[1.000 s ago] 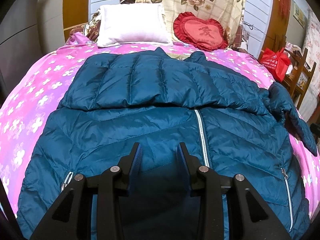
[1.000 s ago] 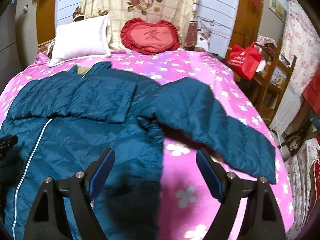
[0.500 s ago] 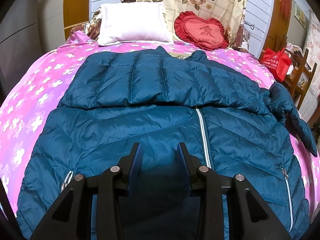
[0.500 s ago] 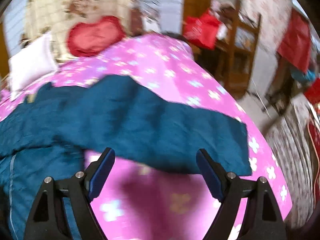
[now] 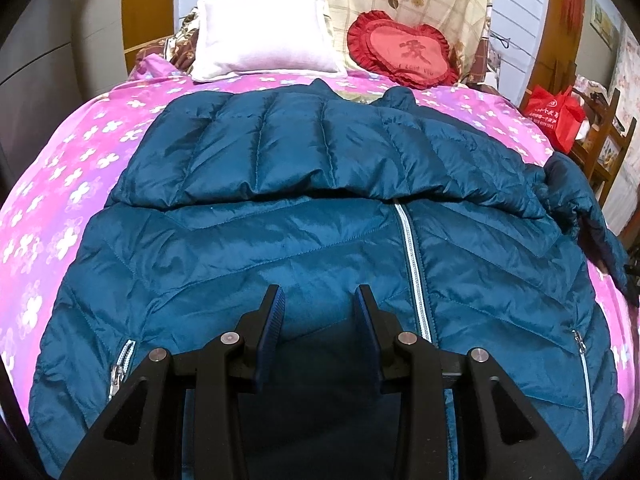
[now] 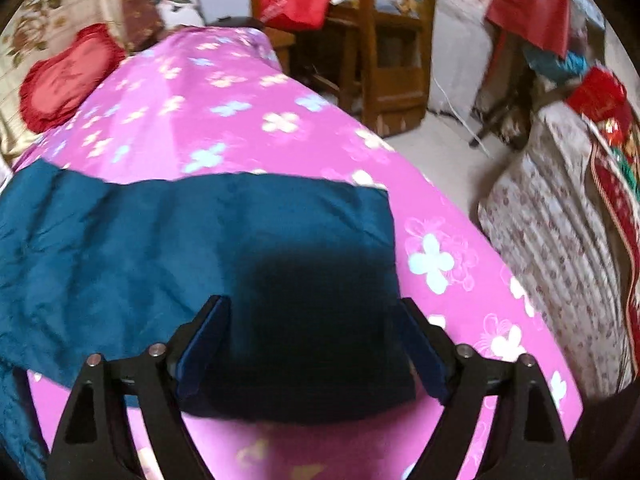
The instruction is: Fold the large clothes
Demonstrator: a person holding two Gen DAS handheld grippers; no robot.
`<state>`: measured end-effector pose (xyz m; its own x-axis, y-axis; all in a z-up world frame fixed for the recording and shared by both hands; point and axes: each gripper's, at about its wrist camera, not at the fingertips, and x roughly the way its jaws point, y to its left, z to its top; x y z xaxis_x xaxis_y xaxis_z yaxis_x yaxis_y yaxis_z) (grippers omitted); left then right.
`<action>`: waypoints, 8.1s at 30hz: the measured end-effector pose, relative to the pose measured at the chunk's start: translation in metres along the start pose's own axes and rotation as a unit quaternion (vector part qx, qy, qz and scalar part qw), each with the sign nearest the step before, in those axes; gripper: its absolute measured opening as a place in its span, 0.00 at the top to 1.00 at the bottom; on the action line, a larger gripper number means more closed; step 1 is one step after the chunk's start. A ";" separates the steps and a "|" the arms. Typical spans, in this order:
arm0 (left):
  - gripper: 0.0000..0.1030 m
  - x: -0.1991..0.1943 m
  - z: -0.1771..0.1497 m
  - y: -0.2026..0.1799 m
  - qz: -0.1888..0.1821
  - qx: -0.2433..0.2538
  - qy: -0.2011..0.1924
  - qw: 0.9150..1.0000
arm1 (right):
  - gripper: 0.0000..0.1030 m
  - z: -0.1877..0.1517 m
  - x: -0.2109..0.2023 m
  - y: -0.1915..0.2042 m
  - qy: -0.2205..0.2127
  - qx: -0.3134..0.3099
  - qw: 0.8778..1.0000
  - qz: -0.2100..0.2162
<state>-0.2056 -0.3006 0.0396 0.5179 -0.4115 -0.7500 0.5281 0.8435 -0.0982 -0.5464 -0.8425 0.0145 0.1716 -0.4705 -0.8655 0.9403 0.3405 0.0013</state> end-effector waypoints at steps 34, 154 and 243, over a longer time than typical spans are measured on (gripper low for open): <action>0.86 -0.025 0.022 0.090 0.045 -0.076 -0.046 0.995 | 0.85 0.014 -0.246 0.364 -0.157 -0.253 0.923 0.242; 0.76 0.051 0.081 0.087 0.090 -0.054 -0.006 0.994 | 0.30 -0.092 -0.103 0.354 -0.064 -0.249 0.937 0.235; 0.76 -0.146 -0.145 0.130 0.109 -0.055 0.020 0.992 | 0.16 -0.301 -0.201 0.205 0.032 -0.322 0.909 0.262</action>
<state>-0.3101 -0.0803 0.0413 0.5840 -0.2026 -0.7861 0.3284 0.9446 0.0005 -0.4771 -0.4332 0.0380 0.5093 -0.0648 -0.8582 0.3631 0.9202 0.1460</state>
